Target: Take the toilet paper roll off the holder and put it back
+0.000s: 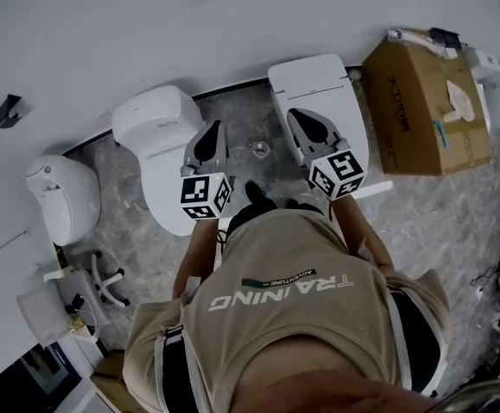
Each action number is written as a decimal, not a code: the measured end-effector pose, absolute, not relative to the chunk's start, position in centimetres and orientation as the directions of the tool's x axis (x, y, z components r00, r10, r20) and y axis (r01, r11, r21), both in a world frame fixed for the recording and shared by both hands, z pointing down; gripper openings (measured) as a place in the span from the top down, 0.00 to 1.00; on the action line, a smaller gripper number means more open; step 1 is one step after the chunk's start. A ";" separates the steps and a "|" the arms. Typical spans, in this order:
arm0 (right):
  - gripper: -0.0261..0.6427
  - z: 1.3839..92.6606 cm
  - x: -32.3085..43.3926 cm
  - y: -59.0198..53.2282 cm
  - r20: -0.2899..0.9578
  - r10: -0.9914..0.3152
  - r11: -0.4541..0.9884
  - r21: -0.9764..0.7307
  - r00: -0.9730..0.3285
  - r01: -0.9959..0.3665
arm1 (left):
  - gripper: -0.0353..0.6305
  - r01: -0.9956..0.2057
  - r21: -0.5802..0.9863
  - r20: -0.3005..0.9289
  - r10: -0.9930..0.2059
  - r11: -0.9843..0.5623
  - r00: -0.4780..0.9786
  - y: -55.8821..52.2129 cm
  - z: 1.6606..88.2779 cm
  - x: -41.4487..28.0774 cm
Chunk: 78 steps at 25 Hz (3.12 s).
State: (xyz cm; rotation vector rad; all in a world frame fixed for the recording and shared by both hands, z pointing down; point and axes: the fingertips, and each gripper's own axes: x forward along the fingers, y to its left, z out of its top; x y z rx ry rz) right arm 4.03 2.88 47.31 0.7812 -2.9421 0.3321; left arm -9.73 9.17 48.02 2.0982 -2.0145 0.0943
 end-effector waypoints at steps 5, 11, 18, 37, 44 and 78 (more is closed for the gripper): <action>0.94 47.8 1.5 1.1 0.154 -0.522 0.824 -0.163 -0.839 -0.543 | 0.94 -0.990 0.132 0.197 -0.978 -0.047 0.072 7.1 48.5 -13.6; 0.94 48.3 0.2 -0.9 0.174 -0.555 0.798 -0.164 -0.813 -0.580 | 0.94 -0.986 0.152 0.229 -0.968 -0.068 0.102 4.8 49.8 -15.9; 0.94 48.8 -1.1 -5.1 0.177 -0.557 0.794 -0.172 -0.811 -0.583 | 0.94 -0.982 0.172 0.235 -0.966 -0.073 0.112 1.3 49.8 -16.8; 0.94 47.5 -4.2 -20.5 0.118 -0.462 0.866 -0.151 -0.879 -0.476 | 0.94 -0.996 0.093 0.227 -0.974 0.004 0.017 -13.8 46.6 -18.9; 0.94 47.2 -6.9 -23.8 0.140 -0.407 0.904 -0.077 -0.903 -0.420 | 0.94 -0.993 0.110 0.232 -0.973 0.036 -0.010 -17.6 47.2 -19.8; 0.94 45.1 -9.0 -27.4 0.125 -0.547 0.825 -0.092 -0.828 -0.558 | 0.33 -0.968 0.034 0.137 -0.959 -0.248 0.250 -33.1 39.7 -22.2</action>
